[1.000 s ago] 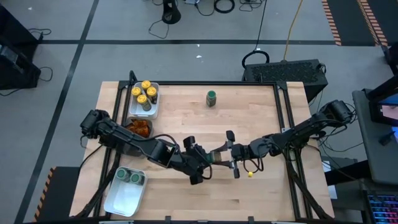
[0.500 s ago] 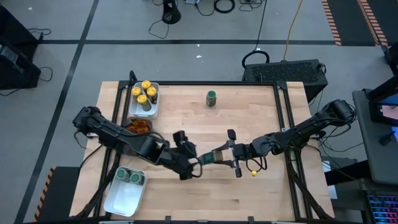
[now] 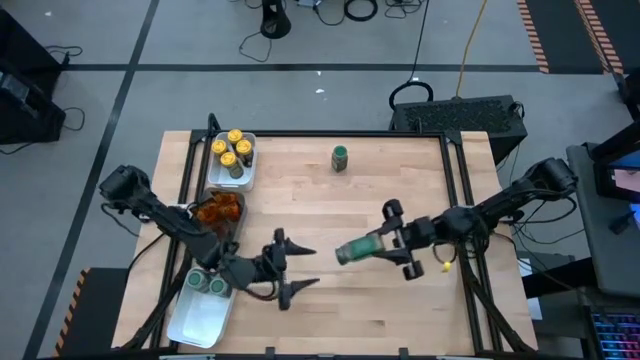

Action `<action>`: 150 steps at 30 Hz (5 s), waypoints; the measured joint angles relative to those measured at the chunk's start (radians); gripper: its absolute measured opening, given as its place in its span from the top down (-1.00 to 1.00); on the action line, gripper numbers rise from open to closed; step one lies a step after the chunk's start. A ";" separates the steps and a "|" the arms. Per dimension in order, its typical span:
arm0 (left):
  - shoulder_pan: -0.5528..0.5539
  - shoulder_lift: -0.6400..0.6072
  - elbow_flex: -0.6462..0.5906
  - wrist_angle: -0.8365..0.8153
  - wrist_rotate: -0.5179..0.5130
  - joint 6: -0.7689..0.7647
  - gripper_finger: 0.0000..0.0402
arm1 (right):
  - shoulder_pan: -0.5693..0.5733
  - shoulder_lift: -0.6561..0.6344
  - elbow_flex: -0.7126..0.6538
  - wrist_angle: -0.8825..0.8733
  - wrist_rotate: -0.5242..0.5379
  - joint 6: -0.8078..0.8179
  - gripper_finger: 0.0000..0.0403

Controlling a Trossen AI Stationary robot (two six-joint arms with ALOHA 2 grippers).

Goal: Sort spices by type
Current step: Put the right green seasoning bottle into the bottom white bin

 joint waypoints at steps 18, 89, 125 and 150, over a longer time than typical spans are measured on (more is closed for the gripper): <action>0.177 0.457 -0.021 1.192 0.283 -0.253 -0.60 | 0.006 0.000 -0.034 0.169 -0.049 0.074 0.13; 0.246 0.492 0.000 1.105 0.324 -0.649 -0.50 | -0.014 0.002 -0.034 -0.081 0.005 -0.278 0.13; 0.261 0.466 -0.004 1.083 0.367 -0.556 -0.06 | -0.013 -0.072 -0.033 -0.153 0.015 -0.253 -0.51; -0.041 -0.320 0.144 -0.578 0.125 -0.575 -0.05 | -0.007 -0.359 -0.033 -0.597 0.013 -0.068 -0.52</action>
